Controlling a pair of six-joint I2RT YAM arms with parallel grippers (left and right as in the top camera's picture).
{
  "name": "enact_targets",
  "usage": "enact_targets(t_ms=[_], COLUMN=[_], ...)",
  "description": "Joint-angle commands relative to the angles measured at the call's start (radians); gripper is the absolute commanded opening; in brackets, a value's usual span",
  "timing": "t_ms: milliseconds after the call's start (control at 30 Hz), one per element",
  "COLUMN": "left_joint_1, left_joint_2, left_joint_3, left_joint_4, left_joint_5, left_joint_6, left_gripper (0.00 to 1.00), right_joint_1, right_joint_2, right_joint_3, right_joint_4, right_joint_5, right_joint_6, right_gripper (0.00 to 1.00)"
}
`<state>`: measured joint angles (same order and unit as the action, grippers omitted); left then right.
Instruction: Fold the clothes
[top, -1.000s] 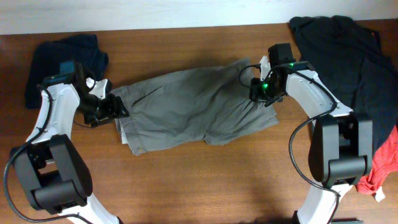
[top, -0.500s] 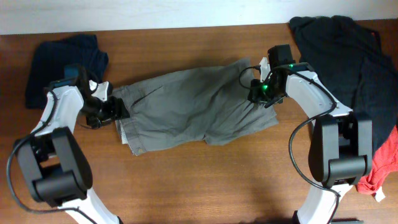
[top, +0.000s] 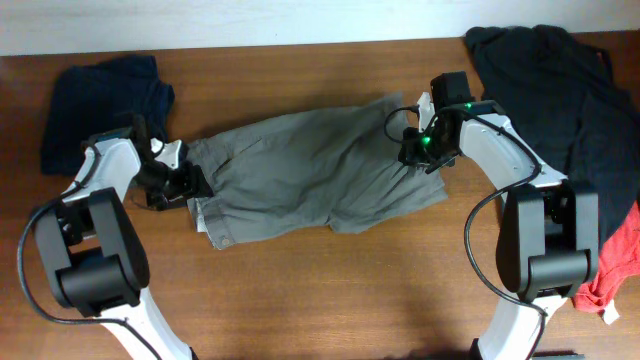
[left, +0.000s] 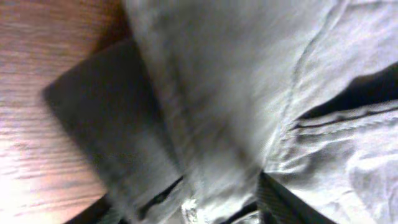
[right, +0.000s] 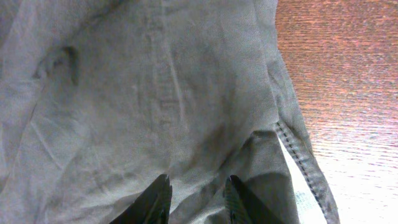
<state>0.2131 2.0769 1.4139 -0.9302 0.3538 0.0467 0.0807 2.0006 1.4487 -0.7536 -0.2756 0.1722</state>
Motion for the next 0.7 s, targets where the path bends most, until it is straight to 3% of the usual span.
enact_targets(t_ms=[0,233,400,667], left_joint_1=[-0.028,-0.045,-0.018,0.078], left_joint_2=[0.087,0.109,0.107,0.033], left_joint_3=[-0.015,-0.016,-0.015,-0.002], left_joint_4=[0.003,0.034,0.032,-0.024], left_joint_5=[0.054,0.077,0.096,0.092], left_joint_6=[-0.001,-0.001,0.0,0.067], left_gripper=[0.5,0.01,0.01,0.01], right_joint_1=[-0.003,-0.004,-0.019,-0.024], right_joint_2=[0.004,0.004,0.002,0.001], right_joint_3=[-0.011,-0.011,0.043,0.294], right_joint_4=[-0.001,0.007,-0.02,-0.28], right_joint_5=[-0.002,0.001,-0.01,-0.067], right_joint_6=[-0.008,-0.014,-0.042,-0.117], right_gripper=[0.33,0.33,0.33,0.33])
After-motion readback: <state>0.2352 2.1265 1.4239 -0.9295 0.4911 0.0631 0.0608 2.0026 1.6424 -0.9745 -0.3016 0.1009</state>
